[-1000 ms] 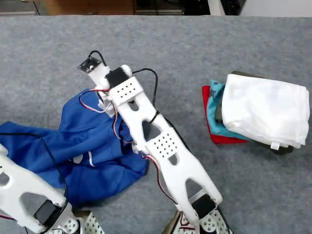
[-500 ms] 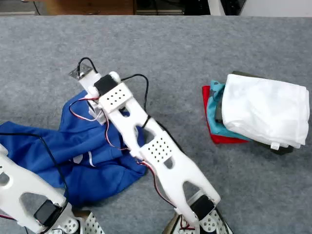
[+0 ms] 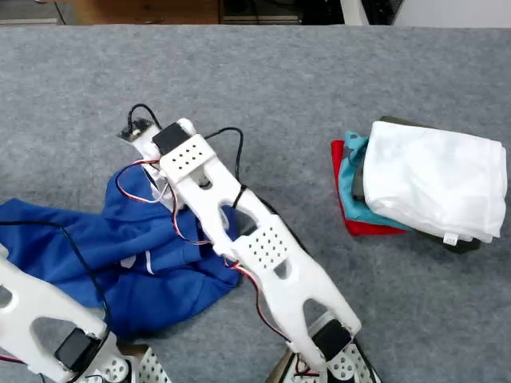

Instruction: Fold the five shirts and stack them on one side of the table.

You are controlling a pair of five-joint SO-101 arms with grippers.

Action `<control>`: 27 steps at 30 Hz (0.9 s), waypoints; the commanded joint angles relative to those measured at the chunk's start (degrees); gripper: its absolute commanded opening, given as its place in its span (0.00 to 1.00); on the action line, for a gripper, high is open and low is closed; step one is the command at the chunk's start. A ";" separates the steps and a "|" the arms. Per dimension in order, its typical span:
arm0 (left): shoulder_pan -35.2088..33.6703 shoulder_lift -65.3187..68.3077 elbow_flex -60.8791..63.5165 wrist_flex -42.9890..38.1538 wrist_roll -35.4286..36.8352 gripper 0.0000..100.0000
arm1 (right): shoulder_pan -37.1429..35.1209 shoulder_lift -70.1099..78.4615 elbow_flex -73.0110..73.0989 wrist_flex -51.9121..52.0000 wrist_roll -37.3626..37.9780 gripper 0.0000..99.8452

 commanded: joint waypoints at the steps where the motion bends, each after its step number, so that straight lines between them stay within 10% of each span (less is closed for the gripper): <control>1: -0.79 -4.35 -0.35 0.62 -0.35 0.02 | 0.13 -9.71 10.24 1.05 1.14 0.00; 11: -2.29 -8.13 0.18 0.70 -4.75 0.02 | 3.03 -22.99 29.32 0.00 6.59 0.03; 27: -1.76 -12.79 7.56 0.70 -9.58 0.02 | 8.04 -27.74 16.92 -6.59 5.54 0.17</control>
